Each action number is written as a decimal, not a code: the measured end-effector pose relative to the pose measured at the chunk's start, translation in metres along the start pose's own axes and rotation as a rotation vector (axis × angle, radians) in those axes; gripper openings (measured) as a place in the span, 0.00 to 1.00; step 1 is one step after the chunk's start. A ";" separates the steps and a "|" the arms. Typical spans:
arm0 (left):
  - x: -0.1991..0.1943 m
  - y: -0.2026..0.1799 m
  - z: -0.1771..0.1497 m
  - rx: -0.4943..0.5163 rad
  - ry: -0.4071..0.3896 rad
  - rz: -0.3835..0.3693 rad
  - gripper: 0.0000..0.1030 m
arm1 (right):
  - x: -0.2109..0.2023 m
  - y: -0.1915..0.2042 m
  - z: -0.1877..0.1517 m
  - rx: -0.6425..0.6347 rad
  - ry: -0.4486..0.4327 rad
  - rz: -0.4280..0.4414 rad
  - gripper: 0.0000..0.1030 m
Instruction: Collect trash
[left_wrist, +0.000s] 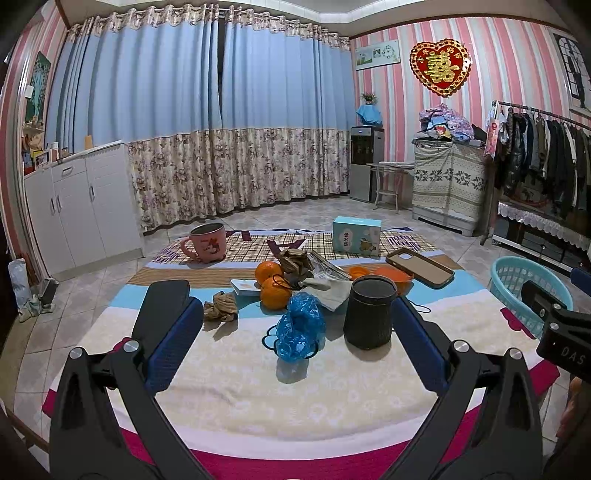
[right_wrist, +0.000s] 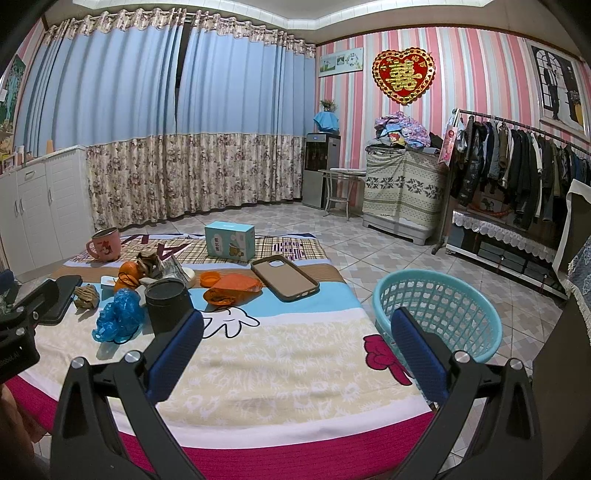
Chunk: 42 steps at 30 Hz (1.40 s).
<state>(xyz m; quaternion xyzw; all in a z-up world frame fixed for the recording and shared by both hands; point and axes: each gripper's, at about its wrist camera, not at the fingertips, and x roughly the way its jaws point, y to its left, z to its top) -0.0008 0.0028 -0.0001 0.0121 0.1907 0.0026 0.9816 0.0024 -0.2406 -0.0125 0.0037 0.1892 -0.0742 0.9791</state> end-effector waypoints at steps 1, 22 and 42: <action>0.000 0.000 0.000 0.000 0.000 0.000 0.95 | 0.000 0.000 0.000 0.000 0.000 0.000 0.96; 0.005 0.011 0.002 -0.028 0.020 0.031 0.95 | 0.006 -0.007 -0.004 0.007 0.004 -0.010 0.96; 0.083 0.016 -0.001 0.066 0.132 0.003 0.95 | 0.064 0.017 0.023 0.006 0.069 0.006 0.96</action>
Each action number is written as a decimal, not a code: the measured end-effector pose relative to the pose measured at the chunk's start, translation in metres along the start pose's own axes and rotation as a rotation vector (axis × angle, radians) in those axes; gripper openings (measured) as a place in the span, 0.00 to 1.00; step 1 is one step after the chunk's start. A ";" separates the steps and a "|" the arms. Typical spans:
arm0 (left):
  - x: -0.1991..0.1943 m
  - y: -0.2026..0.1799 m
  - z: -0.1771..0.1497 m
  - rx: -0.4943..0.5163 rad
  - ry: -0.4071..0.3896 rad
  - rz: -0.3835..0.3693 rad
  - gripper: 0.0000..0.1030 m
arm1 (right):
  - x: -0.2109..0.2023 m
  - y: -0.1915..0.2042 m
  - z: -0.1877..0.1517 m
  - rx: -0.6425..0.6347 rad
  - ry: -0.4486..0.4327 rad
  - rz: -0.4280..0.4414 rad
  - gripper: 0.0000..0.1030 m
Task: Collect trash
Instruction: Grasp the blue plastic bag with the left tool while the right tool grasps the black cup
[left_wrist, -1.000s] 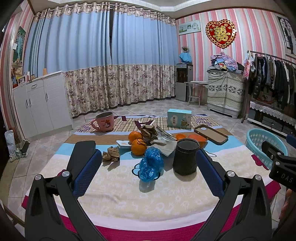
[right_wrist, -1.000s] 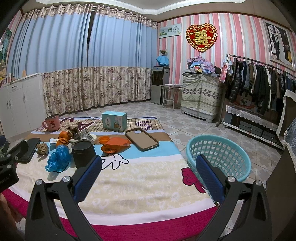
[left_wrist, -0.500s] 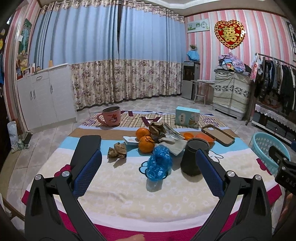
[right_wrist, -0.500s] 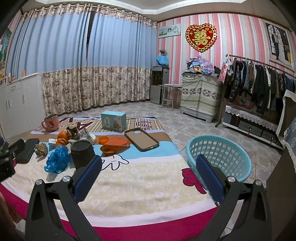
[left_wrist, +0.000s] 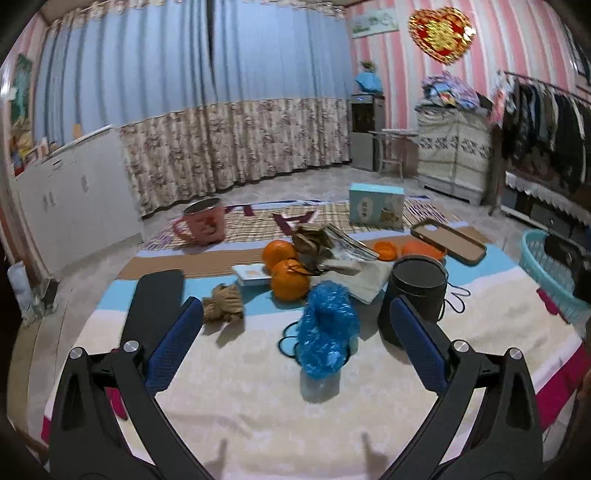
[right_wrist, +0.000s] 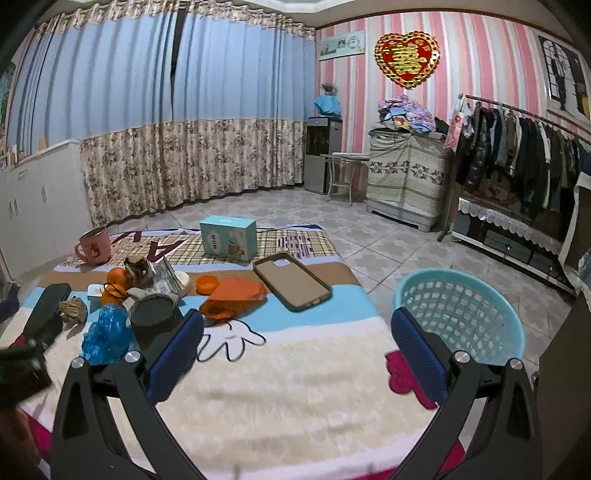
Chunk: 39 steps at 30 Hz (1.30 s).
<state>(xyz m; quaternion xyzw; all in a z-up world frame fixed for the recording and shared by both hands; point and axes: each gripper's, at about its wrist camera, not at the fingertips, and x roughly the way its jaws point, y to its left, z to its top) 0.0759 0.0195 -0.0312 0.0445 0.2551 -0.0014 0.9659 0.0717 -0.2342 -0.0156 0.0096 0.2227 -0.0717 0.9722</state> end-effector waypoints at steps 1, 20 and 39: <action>0.009 -0.001 0.000 0.002 0.023 -0.024 0.95 | 0.007 0.003 0.003 0.000 0.017 0.001 0.96; 0.097 -0.001 -0.004 0.009 0.213 -0.135 0.45 | 0.060 0.025 -0.002 -0.082 0.114 -0.008 0.96; 0.048 0.070 -0.007 -0.062 0.147 -0.066 0.26 | 0.041 0.075 -0.027 -0.129 0.192 0.159 0.96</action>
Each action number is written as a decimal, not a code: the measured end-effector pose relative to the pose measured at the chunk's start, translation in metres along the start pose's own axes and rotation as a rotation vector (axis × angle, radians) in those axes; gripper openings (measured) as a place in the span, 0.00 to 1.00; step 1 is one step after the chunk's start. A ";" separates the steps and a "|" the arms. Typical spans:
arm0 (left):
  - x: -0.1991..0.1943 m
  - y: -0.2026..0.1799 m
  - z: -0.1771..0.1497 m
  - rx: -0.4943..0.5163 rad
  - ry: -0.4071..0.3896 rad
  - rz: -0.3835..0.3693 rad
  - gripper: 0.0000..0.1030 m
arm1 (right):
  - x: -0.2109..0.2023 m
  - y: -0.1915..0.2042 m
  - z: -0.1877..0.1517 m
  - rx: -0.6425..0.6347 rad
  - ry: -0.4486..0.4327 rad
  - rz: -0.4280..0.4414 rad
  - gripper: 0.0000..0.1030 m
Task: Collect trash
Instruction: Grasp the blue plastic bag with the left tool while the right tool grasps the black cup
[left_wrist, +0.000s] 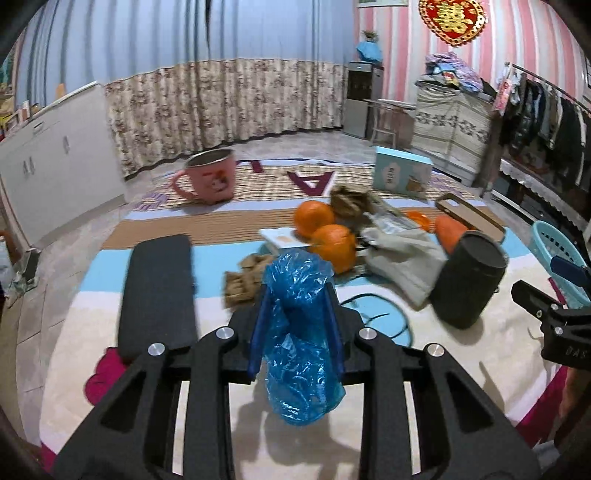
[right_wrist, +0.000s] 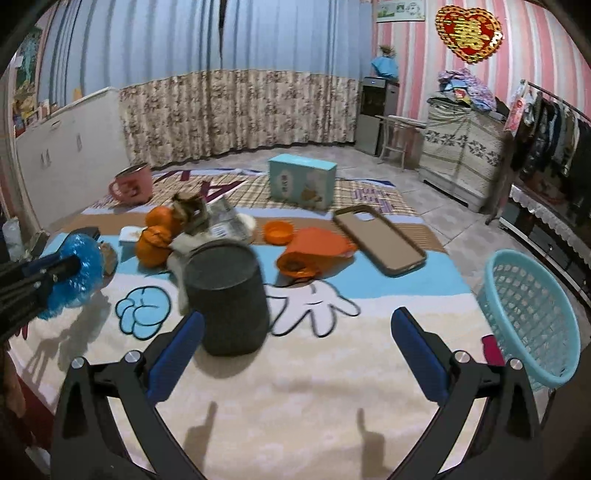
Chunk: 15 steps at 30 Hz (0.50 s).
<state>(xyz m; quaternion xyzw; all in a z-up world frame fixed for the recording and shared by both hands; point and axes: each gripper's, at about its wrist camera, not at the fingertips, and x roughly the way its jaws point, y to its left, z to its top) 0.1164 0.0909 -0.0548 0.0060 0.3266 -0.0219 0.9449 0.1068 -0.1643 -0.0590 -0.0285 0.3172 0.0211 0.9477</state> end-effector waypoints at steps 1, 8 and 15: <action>-0.002 0.004 -0.001 -0.007 -0.004 0.002 0.26 | 0.002 0.005 0.000 -0.002 0.003 0.004 0.96; -0.004 0.024 -0.005 -0.030 -0.026 0.004 0.26 | 0.026 0.021 0.004 -0.002 0.036 -0.010 0.96; 0.004 0.034 -0.004 -0.056 -0.022 0.000 0.26 | 0.037 0.021 0.010 0.034 0.057 0.023 0.95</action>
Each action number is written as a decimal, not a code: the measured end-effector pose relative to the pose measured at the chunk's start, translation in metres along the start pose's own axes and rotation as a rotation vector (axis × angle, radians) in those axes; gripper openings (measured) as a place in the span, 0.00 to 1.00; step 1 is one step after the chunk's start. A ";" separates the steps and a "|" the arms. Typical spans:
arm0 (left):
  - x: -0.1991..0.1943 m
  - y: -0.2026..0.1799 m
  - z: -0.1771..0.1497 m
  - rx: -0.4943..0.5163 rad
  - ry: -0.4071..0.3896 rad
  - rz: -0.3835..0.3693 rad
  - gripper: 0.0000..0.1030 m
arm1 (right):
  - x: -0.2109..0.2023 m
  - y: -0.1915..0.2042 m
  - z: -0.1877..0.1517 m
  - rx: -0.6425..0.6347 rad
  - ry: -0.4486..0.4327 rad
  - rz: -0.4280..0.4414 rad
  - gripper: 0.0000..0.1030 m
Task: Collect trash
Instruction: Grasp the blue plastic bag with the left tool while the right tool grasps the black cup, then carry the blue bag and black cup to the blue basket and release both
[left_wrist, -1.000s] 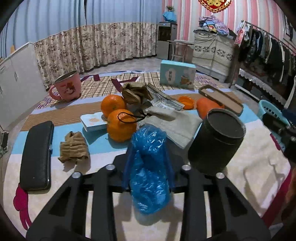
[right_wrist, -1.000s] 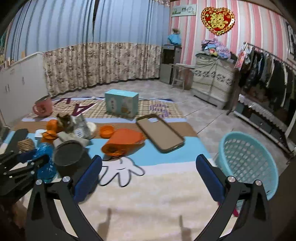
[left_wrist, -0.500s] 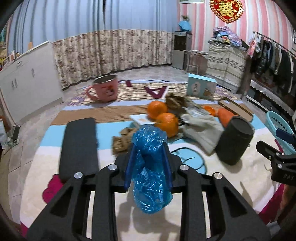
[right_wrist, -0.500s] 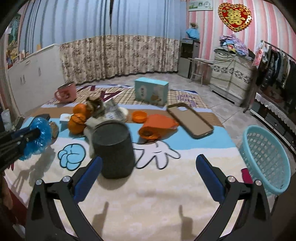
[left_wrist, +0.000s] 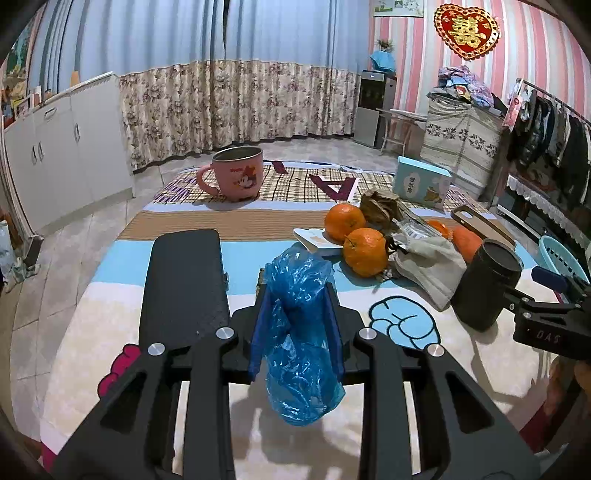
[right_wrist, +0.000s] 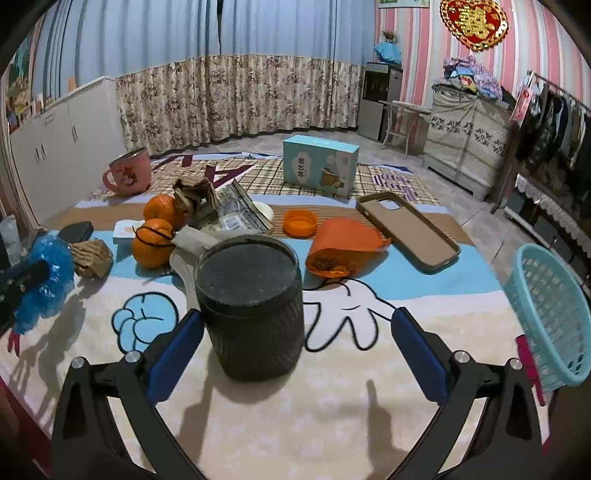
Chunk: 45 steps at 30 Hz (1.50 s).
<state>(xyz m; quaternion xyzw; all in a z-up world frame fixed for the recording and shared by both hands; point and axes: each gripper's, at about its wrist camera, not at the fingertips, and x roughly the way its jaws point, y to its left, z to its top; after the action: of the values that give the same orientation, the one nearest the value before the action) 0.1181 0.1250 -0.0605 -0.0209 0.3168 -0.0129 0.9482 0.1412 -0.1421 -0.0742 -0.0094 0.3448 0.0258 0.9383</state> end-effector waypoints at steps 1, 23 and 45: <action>0.001 0.000 0.001 0.000 -0.002 0.001 0.26 | 0.001 0.001 0.001 -0.002 0.001 0.013 0.91; -0.014 -0.054 0.033 0.046 -0.038 0.013 0.26 | -0.030 -0.044 0.014 0.019 -0.067 0.125 0.57; -0.005 -0.235 0.060 0.169 -0.070 -0.208 0.24 | -0.096 -0.257 0.024 0.145 -0.160 -0.167 0.57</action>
<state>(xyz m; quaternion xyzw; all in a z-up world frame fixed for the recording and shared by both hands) 0.1475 -0.1073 0.0020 0.0259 0.2775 -0.1370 0.9506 0.0975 -0.4016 0.0067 0.0321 0.2678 -0.0766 0.9599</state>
